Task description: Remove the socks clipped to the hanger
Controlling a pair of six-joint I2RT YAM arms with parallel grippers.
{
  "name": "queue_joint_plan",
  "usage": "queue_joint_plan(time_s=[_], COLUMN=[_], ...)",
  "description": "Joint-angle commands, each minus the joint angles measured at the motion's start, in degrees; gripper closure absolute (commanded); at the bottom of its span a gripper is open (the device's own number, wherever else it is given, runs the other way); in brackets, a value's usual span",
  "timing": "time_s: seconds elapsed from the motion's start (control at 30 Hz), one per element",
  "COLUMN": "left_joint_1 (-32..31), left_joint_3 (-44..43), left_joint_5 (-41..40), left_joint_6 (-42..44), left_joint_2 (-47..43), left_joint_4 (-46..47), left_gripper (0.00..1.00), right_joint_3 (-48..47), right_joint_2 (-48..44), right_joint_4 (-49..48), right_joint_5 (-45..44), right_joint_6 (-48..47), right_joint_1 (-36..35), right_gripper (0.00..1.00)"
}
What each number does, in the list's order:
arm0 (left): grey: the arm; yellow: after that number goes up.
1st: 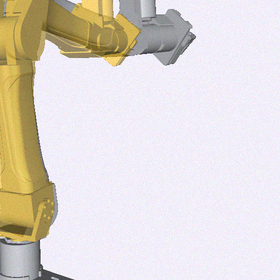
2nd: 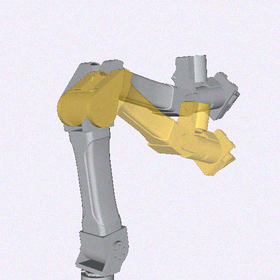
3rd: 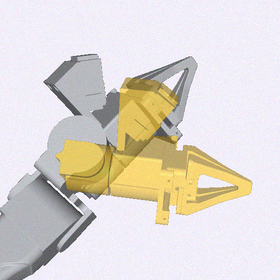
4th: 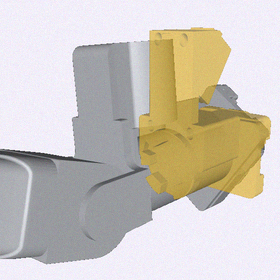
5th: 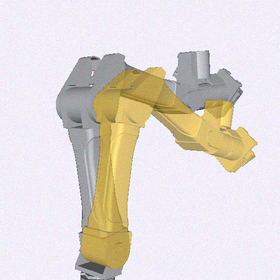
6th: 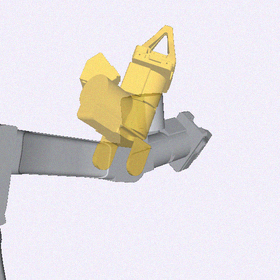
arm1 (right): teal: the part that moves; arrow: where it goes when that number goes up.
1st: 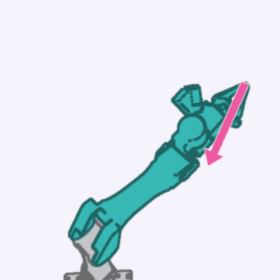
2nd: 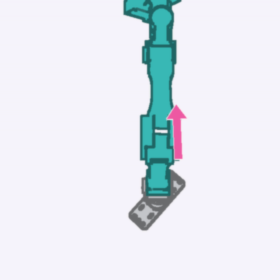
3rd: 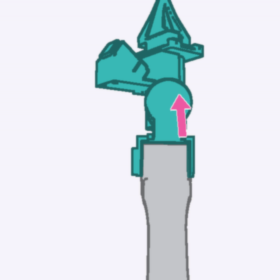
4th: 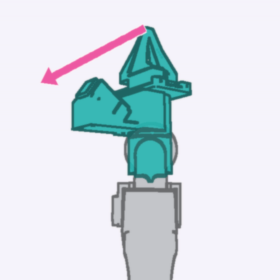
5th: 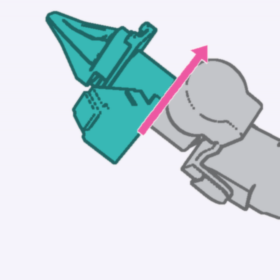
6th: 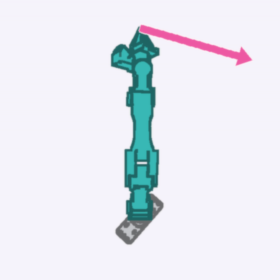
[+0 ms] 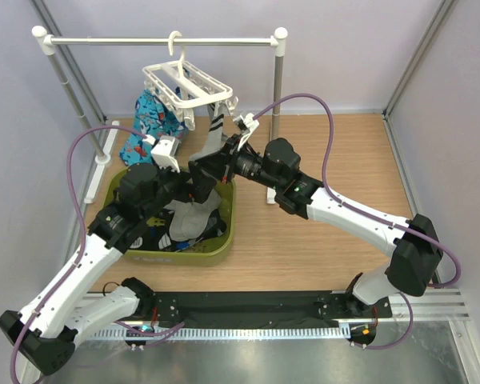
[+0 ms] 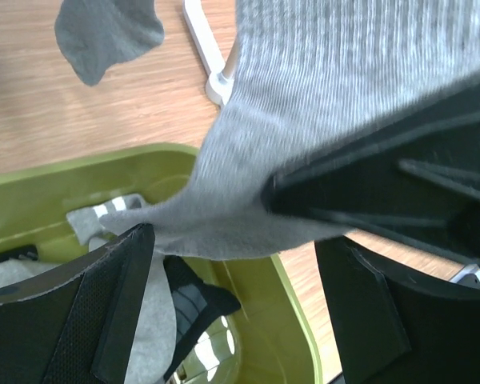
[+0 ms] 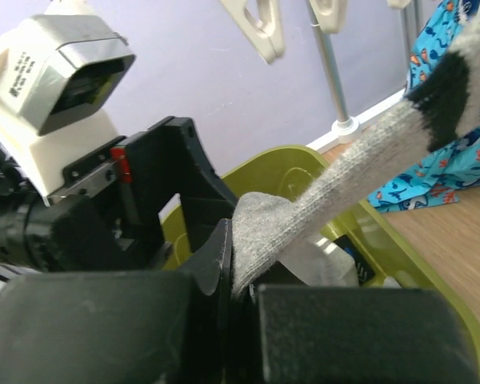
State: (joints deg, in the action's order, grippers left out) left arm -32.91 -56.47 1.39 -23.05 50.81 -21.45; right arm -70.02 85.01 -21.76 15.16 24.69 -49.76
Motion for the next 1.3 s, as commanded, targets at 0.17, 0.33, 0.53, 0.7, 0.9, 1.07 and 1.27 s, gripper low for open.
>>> queue_joint_plan(time_s=[0.17, 0.33, 0.53, 0.7, 0.9, 1.07, 1.27], left_joint_1=[0.12, 0.12, 0.12, 0.12, 0.12, 0.12, 0.12], left_joint_3=[1.36, 2.76, 3.91, 4.17, 7.16, 9.71, 9.88], left_joint_5=[1.43, -2.86, -3.94, -1.65, 2.04, 1.52, 2.21], left_joint_6=[1.34, 2.57, 2.92, 0.82, -4.1, -5.08, -5.17], left_joint_2=[4.04, 3.78, 3.68, 4.13, 1.58, -0.53, -1.15], left_joint_4=[9.49, 11.96, 16.88, 17.15, 15.57, 13.37, 12.66], left_gripper=[0.11, 0.09, 0.36, 1.0, 1.0, 1.0, 1.0], right_joint_3=[-0.38, -0.73, -1.08, -1.17, -3.89, -8.29, -9.78], right_joint_2=[-1.08, -0.81, -0.55, -1.34, -5.89, -11.17, -13.56], right_joint_4=[-6.45, -6.46, -4.7, -3.29, 9.07, 28.77, 33.97], right_joint_5=[1.98, 2.42, 2.25, 1.37, -6.24, -17.33, -20.96], right_joint_6=[5.89, 9.67, 10.82, 11.26, 9.42, 5.12, 0.89], right_joint_1=[-0.08, 0.54, 0.71, 1.5, 3.17, 4.84, 13.09], right_gripper=[0.99, 0.99, 0.99, 0.71, 0.27, 0.23, 0.41])
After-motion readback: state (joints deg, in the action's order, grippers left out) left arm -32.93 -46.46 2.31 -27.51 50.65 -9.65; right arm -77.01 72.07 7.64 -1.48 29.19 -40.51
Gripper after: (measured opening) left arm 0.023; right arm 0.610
